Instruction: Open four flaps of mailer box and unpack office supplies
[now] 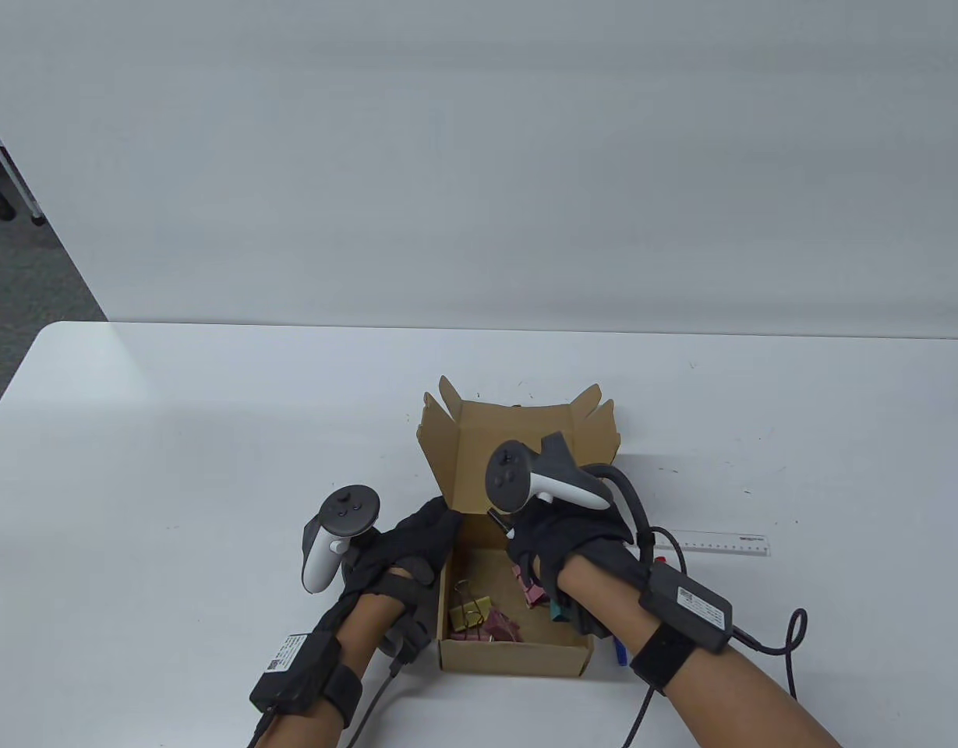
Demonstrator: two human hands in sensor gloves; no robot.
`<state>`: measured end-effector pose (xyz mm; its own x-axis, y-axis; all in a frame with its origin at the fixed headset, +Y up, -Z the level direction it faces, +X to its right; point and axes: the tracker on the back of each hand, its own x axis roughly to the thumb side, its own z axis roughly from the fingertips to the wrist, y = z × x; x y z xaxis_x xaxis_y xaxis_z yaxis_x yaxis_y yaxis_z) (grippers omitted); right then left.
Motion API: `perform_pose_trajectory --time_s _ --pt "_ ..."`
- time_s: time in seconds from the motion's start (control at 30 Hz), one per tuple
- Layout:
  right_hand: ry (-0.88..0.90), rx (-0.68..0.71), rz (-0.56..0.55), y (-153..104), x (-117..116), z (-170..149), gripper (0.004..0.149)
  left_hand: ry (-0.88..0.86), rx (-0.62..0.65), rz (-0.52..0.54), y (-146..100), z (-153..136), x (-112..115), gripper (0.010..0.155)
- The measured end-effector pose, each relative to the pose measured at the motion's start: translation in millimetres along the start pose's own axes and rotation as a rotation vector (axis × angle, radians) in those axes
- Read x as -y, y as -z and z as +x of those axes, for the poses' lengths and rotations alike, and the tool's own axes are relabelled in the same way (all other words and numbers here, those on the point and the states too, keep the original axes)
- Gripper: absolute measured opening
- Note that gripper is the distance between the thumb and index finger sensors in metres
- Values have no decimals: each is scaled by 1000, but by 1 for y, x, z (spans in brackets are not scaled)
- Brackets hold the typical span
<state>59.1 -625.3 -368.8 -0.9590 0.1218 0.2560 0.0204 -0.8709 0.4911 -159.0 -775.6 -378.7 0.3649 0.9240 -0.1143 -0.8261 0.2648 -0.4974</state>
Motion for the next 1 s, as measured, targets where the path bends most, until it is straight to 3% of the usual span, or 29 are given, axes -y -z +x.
perform_pose_trajectory --time_s 0.23,0.57,0.8,1.0 --pt "96 -76 -55 -25 19 -46 44 -2 0 0 0 0 0 69" --pt "206 -236 -112 -62 20 -124 43 -6 1 1 0 0 0 69" --pt "305 -361 -124 -83 9 -188 43 -4 1 0 -1 0 0 69" --pt "406 -468 -92 -91 -21 -247 43 -4 1 -1 -1 0 0 69"
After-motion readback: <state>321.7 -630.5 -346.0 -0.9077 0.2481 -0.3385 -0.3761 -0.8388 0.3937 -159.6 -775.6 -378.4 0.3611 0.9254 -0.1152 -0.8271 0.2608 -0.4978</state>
